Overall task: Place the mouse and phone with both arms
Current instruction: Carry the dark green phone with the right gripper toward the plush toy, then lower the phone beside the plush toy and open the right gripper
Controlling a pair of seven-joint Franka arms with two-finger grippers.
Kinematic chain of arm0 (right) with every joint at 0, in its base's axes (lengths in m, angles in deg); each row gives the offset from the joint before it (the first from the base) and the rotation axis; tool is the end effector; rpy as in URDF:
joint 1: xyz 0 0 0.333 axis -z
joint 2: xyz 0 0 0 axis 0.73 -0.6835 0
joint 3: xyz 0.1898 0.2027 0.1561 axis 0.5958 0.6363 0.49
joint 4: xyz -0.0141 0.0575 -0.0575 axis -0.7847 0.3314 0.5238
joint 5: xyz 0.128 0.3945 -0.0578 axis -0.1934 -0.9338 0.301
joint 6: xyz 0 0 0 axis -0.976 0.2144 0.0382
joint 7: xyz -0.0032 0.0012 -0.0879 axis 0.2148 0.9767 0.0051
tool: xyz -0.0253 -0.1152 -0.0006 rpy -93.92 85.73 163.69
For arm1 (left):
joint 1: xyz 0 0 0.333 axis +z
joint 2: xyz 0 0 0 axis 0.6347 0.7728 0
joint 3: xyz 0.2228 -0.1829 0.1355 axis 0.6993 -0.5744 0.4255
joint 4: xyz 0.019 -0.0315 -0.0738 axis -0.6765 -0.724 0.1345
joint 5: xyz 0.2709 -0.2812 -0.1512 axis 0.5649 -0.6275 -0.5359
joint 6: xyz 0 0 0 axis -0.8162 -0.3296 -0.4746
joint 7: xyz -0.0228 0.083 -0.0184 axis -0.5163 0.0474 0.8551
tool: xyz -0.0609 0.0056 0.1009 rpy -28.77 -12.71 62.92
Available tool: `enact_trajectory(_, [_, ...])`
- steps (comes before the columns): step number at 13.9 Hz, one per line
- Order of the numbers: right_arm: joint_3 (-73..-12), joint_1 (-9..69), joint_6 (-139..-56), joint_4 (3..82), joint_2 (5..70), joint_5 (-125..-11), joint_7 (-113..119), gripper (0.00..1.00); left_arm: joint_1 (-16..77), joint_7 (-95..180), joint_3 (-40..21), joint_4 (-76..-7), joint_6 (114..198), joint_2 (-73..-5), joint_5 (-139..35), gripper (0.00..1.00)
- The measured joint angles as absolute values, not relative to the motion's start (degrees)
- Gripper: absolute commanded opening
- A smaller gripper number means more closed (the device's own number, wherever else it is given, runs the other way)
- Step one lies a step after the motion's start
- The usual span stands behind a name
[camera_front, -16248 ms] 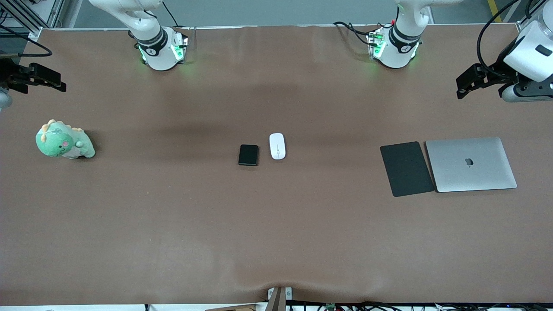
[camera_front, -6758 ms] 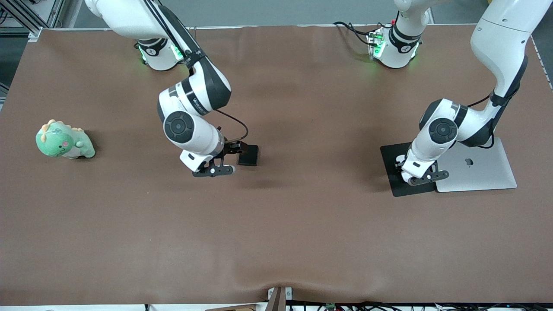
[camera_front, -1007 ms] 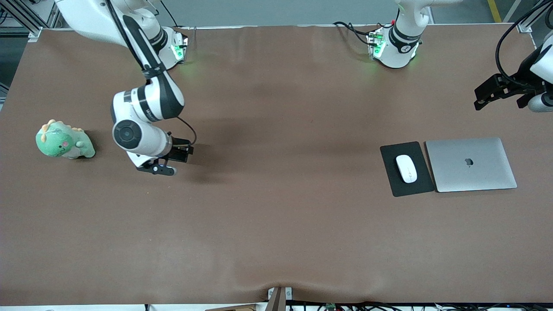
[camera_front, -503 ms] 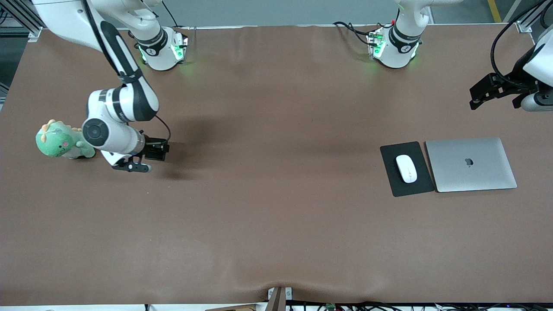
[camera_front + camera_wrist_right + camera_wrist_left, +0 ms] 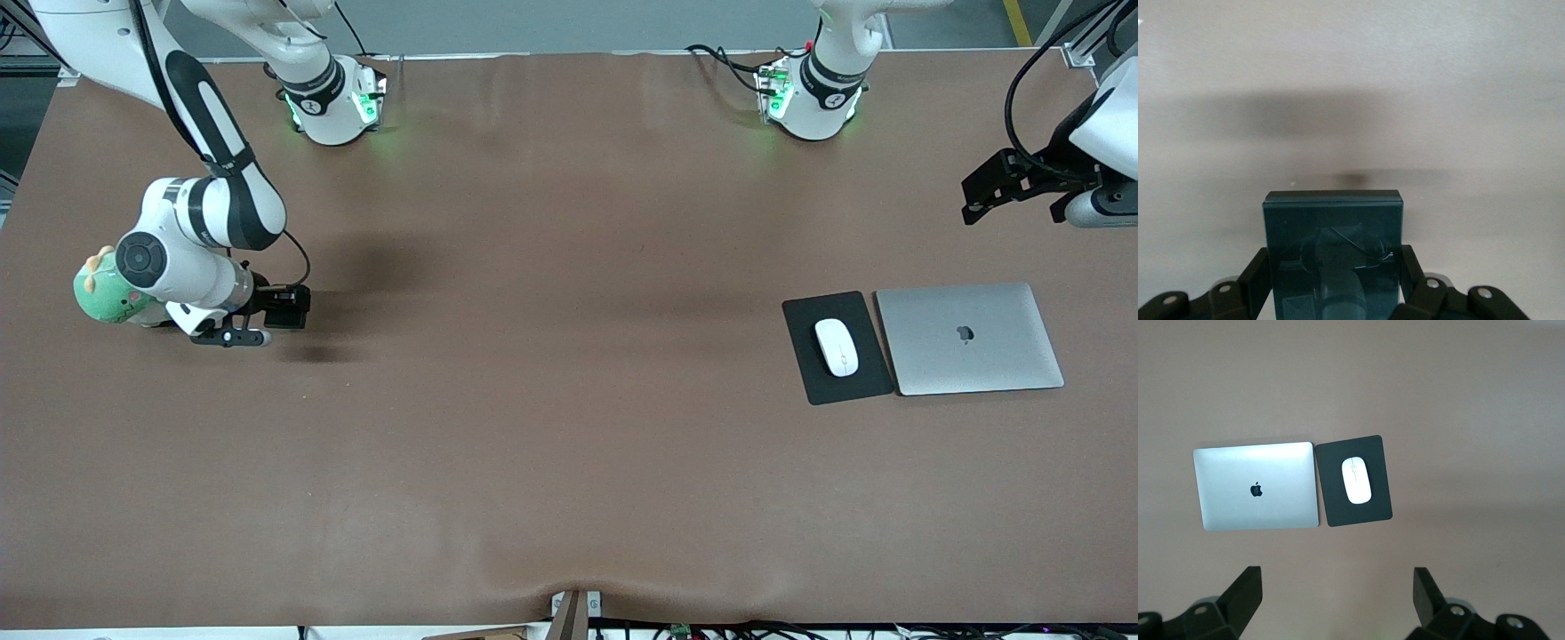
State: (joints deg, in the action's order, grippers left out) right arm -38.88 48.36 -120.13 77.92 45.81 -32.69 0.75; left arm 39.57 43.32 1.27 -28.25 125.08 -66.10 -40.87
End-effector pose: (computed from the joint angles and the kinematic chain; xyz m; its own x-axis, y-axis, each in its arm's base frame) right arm 0.5097 -0.0308 0.1804 0.9825 -0.0315 -0.1837 -0.0350 -0.9993 -0.0156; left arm 0.5640 -0.0657 0.6542 0.9994 -0.0245 0.0247 -0.0234 -0.9988 -0.0441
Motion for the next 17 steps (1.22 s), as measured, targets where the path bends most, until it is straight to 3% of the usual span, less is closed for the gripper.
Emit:
enact_trajectory(4, [-38.9,53.3,-121.9,78.8,44.7,-32.0,5.5,0.0,39.6,43.3,0.9,-28.3,124.7,-66.1,-40.9,1.0])
enact_trajectory(9, [-38.7,54.2,-124.3,79.0,41.8,-32.0,4.1,0.0,39.9,43.3,1.0,-28.3,124.6,-66.0,-40.9,1.0])
enact_trajectory(10, [-38.6,54.2,-124.4,79.0,41.4,-32.0,3.6,0.05,39.9,43.3,1.0,-28.2,124.6,-66.0,-40.9,1.0])
enact_trajectory(11, [-38.5,54.2,-124.6,79.0,41.3,-32.0,3.1,0.63,39.9,43.3,1.1,-28.1,124.6,-66.0,-40.9,1.0])
enact_trajectory(12, [-38.5,54.2,-124.6,79.0,41.3,-32.0,3.0,1.0,40.0,43.2,1.1,-28.0,124.6,-66.0,-40.9,1.0])
enact_trajectory(17, [-38.5,54.2,-119.7,76.6,41.3,-32.0,3.0,1.0,40.2,43.2,1.4,-27.9,124.6,-66.1,-40.9,1.0])
